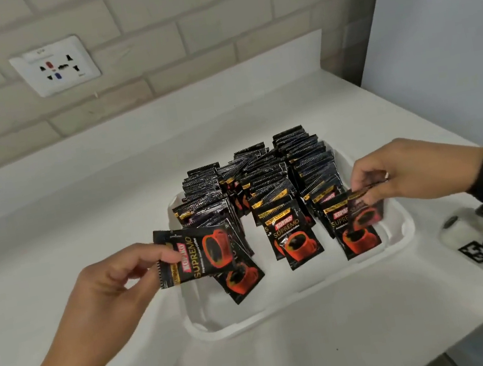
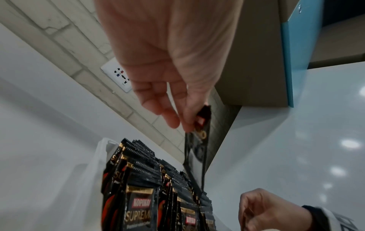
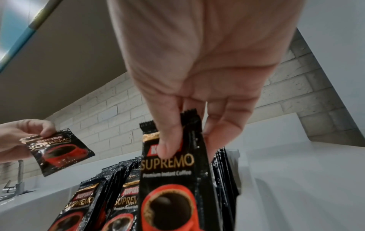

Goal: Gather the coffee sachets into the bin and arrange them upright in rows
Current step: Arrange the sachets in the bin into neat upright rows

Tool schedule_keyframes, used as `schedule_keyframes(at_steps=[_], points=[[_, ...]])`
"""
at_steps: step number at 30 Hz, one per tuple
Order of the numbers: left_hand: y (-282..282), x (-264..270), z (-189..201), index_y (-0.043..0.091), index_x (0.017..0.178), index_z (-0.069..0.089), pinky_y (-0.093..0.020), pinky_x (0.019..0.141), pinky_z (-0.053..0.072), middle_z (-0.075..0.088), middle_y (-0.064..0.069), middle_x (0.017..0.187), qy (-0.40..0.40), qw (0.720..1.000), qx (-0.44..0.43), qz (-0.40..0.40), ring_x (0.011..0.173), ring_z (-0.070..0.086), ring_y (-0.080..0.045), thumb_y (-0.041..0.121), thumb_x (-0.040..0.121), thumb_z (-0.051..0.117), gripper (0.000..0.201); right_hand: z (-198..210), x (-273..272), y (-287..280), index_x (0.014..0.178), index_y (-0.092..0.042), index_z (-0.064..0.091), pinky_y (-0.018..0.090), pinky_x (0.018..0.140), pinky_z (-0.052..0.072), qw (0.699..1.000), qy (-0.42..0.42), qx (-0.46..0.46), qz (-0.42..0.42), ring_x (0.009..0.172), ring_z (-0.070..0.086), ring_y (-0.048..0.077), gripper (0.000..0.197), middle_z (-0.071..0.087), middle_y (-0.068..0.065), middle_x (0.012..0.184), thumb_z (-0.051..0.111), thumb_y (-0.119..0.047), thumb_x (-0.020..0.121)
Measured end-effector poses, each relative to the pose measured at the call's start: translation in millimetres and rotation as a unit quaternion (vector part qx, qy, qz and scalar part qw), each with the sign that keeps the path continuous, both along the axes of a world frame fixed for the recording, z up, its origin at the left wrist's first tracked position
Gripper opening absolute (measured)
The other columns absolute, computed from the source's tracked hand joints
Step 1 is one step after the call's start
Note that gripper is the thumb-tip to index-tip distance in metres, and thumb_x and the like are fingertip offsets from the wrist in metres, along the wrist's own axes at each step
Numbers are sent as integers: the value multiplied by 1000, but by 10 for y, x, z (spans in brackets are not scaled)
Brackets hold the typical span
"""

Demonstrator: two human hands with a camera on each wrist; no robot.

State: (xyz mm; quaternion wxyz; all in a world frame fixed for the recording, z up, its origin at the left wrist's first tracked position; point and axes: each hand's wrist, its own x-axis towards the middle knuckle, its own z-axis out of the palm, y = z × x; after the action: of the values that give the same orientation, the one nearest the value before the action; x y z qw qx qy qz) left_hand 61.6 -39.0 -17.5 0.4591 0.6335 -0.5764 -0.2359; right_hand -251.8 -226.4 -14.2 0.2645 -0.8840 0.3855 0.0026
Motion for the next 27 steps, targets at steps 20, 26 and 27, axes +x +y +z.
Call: schedule_keyframes(at_steps=[20, 26, 27], points=[[51, -329, -21, 47, 83, 57, -26, 59, 50, 62, 14, 65, 23, 998, -58, -22, 55, 56, -8, 74, 57, 67, 39, -173, 366, 22, 74, -27, 37, 20, 50, 24, 956, 193, -214, 52, 73, 46, 13, 25, 47, -12, 79, 57, -34, 86], [67, -302, -57, 46, 79, 56, -18, 61, 48, 65, 11, 68, 13, 999, -27, -15, 58, 58, -10, 78, 54, 65, 41, -240, 358, 21, 104, -23, 45, 26, 55, 27, 935, 233, -264, 51, 83, 48, 15, 26, 52, -8, 102, 53, -41, 88], [65, -298, -65, 47, 79, 57, -18, 61, 48, 65, 11, 69, 11, 1000, -20, -17, 59, 58, -9, 79, 53, 64, 42, -238, 358, 20, 106, -22, 44, 26, 58, 29, 934, 231, -268, 46, 86, 50, 16, 30, 52, -7, 105, 54, -42, 87]])
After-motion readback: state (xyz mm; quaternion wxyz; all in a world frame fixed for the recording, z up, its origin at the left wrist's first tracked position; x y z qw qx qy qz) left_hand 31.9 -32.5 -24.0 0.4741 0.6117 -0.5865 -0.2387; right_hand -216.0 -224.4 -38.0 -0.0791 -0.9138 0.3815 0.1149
